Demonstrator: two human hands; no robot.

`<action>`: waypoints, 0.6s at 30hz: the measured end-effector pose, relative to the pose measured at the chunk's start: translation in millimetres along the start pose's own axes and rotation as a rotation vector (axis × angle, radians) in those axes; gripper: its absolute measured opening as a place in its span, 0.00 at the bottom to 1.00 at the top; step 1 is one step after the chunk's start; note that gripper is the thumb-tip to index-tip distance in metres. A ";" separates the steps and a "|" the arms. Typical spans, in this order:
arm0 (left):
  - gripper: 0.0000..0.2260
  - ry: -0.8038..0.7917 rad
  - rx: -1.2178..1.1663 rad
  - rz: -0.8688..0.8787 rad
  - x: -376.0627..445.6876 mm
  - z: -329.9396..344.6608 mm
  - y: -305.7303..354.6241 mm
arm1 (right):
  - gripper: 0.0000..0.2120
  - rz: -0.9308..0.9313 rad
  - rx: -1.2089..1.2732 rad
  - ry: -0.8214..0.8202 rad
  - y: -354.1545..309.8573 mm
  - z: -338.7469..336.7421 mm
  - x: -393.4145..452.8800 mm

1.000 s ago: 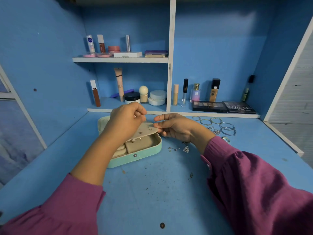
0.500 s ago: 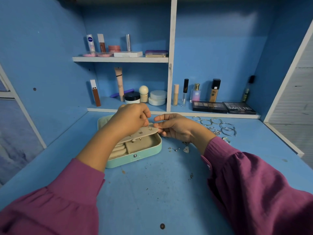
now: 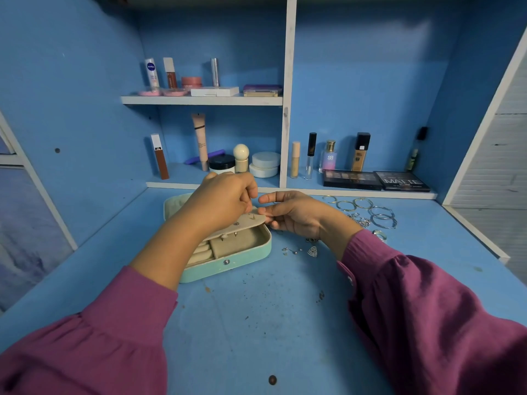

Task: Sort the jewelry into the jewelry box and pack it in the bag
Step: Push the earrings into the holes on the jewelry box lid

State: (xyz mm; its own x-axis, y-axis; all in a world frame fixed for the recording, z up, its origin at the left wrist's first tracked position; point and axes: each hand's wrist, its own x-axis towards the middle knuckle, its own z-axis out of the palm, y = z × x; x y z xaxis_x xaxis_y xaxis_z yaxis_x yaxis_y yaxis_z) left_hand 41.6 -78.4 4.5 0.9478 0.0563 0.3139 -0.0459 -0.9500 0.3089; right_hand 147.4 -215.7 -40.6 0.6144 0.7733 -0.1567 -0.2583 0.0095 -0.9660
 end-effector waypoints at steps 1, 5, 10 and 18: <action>0.09 0.000 0.008 0.009 0.0 0.4 0.1 | 0.10 0.002 -0.001 0.002 0.2 -0.1 0.0; 0.08 0.015 0.065 0.054 -0.2 1.9 -0.3 | 0.10 0.008 0.015 0.004 0.5 -0.4 1.0; 0.08 0.031 0.156 0.088 -1.1 5.9 -0.9 | 0.16 0.019 0.042 -0.006 2.4 0.2 3.0; 0.05 0.034 0.170 0.088 -2.1 4.2 -2.0 | 0.19 0.035 0.044 -0.012 2.9 -0.5 2.9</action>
State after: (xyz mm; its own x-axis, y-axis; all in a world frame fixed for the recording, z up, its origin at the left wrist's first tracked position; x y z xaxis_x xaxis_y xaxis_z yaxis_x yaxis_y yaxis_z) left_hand 41.0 -77.9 -0.5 0.9312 -0.0221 0.3639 -0.0719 -0.9897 0.1238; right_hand 148.9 -213.8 -43.9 0.5952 0.7814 -0.1877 -0.3124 0.0098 -0.9499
